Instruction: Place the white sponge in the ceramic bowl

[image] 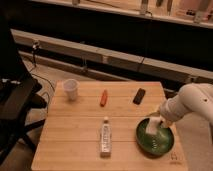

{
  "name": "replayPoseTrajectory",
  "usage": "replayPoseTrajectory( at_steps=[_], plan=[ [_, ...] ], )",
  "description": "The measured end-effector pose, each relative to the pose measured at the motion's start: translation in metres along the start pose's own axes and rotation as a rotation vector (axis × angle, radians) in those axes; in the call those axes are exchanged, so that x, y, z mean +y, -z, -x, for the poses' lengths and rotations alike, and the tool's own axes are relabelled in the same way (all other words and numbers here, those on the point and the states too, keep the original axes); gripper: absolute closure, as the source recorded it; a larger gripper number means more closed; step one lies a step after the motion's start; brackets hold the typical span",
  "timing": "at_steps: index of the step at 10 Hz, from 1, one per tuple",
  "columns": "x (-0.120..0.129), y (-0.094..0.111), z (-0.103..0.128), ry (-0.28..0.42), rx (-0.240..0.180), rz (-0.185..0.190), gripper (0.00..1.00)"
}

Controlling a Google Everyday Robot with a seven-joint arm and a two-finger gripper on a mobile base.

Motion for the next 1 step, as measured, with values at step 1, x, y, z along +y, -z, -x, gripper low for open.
replayPoseTrajectory(
  at_steps=[1],
  plan=[
    [-0.0036, 0.0025, -0.0008, 0.013, 0.006, -0.019, 0.39]
  ],
)
